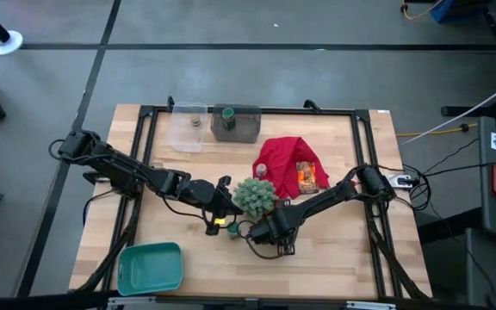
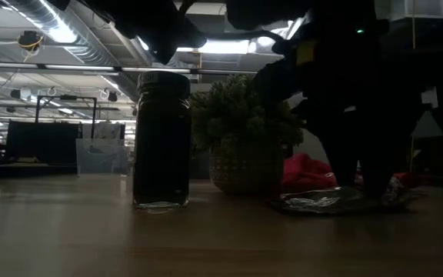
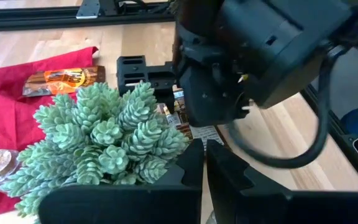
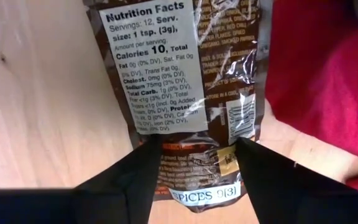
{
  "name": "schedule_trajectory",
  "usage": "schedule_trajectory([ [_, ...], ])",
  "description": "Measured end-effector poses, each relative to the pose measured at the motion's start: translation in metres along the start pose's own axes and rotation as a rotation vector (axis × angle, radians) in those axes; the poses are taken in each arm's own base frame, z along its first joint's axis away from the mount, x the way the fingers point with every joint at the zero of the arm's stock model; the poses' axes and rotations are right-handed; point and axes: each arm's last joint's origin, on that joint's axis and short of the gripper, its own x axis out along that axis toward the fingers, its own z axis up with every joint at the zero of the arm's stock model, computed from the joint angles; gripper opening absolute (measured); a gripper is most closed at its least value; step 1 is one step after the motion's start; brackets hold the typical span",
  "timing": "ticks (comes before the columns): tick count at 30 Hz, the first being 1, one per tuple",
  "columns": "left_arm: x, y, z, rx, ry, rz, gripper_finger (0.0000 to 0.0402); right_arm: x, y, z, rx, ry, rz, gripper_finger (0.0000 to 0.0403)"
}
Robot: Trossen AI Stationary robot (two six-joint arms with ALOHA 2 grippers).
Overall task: Sort spices by type
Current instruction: Put the bottom orange spice pack into the green bin
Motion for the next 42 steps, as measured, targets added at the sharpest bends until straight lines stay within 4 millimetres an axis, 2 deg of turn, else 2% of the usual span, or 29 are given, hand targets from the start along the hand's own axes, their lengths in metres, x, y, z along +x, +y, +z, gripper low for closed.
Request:
schedule_trajectory([
  [3, 0.000, -0.001, 0.000, 0.002, -0.001, -0.003, 0.0006, 0.001, 0.000, 0.000, -0.015, 0.007, 0.027, 0.0181],
  [10, 0.000, -0.002, 0.000, 0.004, -0.001, -0.007, 0.0006, 0.002, 0.002, 0.000, -0.024, 0.015, 0.065, 0.0060],
  [13, 0.000, -0.002, 0.000, 0.004, -0.001, -0.007, 0.0006, 0.002, 0.002, 0.000, -0.024, 0.018, 0.076, 0.0025],
  [17, 0.000, -0.003, 0.000, 0.004, -0.001, -0.007, 0.0006, -0.001, 0.003, 0.000, -0.020, 0.032, 0.080, 0.0024],
  [22, 0.000, -0.003, 0.000, 0.004, -0.003, -0.007, 0.0006, -0.017, 0.005, 0.002, -0.018, 0.074, 0.084, 0.0025],
  [31, -0.002, -0.005, 0.001, 0.013, -0.007, -0.015, 0.0012, -0.066, 0.007, 0.003, -0.020, 0.067, 0.057, 0.0020],
  [34, -0.007, -0.005, 0.004, 0.005, -0.022, -0.017, 0.0037, -0.080, 0.005, 0.000, -0.020, 0.072, 0.000, 0.0020],
  [38, -0.017, -0.004, 0.011, -0.012, -0.060, -0.021, 0.0089, -0.099, 0.002, -0.001, -0.023, 0.042, -0.073, 0.0020],
  [42, -0.030, -0.003, 0.018, -0.100, -0.091, -0.023, 0.0135, -0.119, 0.001, 0.002, -0.023, -0.056, -0.127, 0.0020],
])
